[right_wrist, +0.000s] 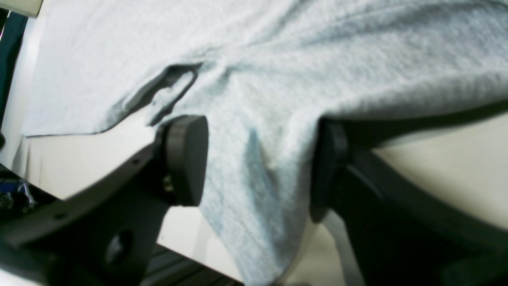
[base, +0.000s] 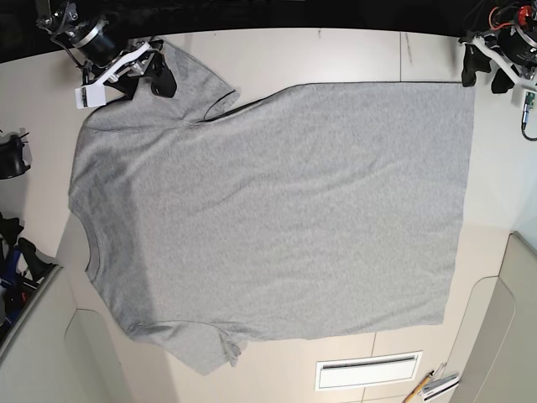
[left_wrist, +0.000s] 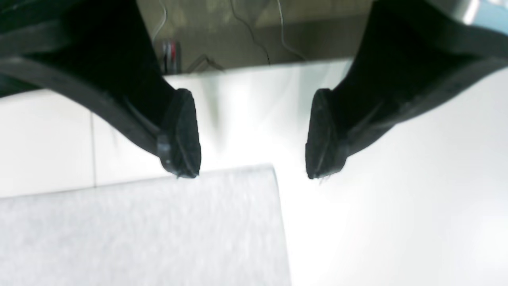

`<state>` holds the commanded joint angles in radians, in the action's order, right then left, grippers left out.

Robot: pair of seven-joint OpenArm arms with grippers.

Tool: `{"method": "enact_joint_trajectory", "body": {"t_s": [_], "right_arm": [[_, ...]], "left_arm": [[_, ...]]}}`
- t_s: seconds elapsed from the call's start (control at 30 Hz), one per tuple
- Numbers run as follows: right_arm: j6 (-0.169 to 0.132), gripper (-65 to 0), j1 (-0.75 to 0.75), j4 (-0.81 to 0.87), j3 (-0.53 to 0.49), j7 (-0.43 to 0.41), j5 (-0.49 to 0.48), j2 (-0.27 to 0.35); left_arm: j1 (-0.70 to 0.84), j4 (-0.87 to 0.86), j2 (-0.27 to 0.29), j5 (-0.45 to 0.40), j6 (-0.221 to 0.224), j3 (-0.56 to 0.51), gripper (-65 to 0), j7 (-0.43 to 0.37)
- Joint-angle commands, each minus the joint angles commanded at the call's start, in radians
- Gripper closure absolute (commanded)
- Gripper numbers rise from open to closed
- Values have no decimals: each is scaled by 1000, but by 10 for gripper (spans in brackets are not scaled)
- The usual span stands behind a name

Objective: Fold the T-shirt properly
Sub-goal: 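Grasp the shirt's shoulder edge with both grippers and lift it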

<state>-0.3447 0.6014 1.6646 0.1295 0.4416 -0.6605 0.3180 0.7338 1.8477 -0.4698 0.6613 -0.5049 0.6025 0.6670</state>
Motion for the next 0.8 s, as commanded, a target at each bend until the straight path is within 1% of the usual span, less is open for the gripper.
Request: {"method": "enact_joint_trajectory", "body": {"t_s": [0.1,0.23,0.3,0.33,0.37,0.43,0.53,0.6,0.7,0.77,0.8], "right_arm": [[0,-383,0,0,0,0,18,0],[0,-383,0,0,0,0,17,0],[0,-383,0,0,0,0,17,0],[0,-383,0,0,0,0,17,0],[0,-383,-3,0,0,0,17,0],[-3,-383,-3,0,0,0,17,0],[-24,-383,-3,0,0,0,17,0],[-26,-383,-3,0,0,0,16,0],[-26,-383,-3,0,0,0,16,0],[-27,-383,-3,0,0,0,13,0],[-27,-383,-3,0,0,0,13,0]], "left_arm": [[-50,-76,-20,14,0,0,-447,0],[-114,-200,-36,32,-6,0,-447,8],[-119,-241,-46,95,-56,-7,-447,34],[-119,-256,-49,107,-68,-12,-447,34],[-119,-270,-49,111,-68,-14,-447,34],[-119,-295,-48,153,-70,-15,-447,34],[-119,-314,-48,189,-105,-15,-447,46],[-119,-314,-48,234,-129,-15,-447,71],[-118,-314,-48,241,-130,-27,-447,90],[-119,-314,-48,241,-159,-71,-447,100],[-119,-314,-48,240,-162,-103,-447,100]]}}
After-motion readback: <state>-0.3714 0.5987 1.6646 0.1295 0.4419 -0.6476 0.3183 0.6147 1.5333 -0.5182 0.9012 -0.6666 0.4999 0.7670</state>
